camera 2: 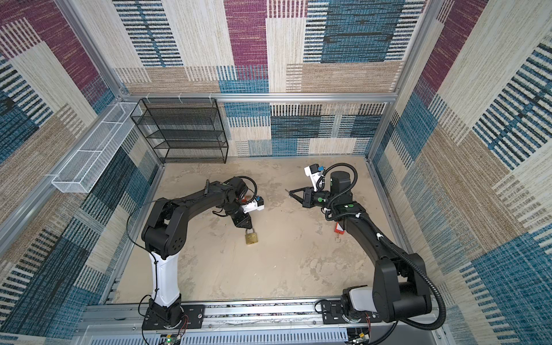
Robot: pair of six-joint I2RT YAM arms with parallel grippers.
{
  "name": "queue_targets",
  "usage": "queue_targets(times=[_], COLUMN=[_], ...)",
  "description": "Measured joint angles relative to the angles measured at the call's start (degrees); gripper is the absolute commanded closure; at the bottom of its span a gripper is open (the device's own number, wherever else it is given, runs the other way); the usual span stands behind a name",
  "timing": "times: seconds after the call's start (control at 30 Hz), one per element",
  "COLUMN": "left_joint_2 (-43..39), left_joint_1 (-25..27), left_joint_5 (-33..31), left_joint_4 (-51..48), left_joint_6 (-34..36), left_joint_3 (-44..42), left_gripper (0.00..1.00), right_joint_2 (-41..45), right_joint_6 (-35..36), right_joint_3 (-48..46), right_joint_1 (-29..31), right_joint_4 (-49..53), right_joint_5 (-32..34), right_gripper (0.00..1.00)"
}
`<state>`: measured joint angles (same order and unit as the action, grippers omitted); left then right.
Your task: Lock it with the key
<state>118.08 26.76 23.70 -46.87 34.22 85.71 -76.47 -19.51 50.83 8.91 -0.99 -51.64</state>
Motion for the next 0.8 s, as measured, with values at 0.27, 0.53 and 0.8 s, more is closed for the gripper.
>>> queue_targets(times=[0.27, 0.53, 0.8], left_joint_2=[-0.3, -9.9, -11.8], left_joint_1=[0.7, 0.6, 0.5], left_joint_5=[-0.7, -8.6, -14.4], left_joint_4=[0.1, 5.1, 6.3], left_joint_6=[-2.6, -14.6, -23.1], left_joint_3=[1.5, -5.9, -10.2], left_gripper=[0.69, 0.69, 0.69], right_joint_2=[0.7, 0.6, 0.5], right_joint_6=[0.0, -0.6, -0.6], right_joint_3=[0.0, -0.7, -0.9], right_joint_1=[-0.1, -0.6, -0.6], right_joint_4=[0.0, -0.5, -0.7], right_joint_5=[0.3, 0.5, 0.7], right_gripper=[1.0, 1.0, 1.0])
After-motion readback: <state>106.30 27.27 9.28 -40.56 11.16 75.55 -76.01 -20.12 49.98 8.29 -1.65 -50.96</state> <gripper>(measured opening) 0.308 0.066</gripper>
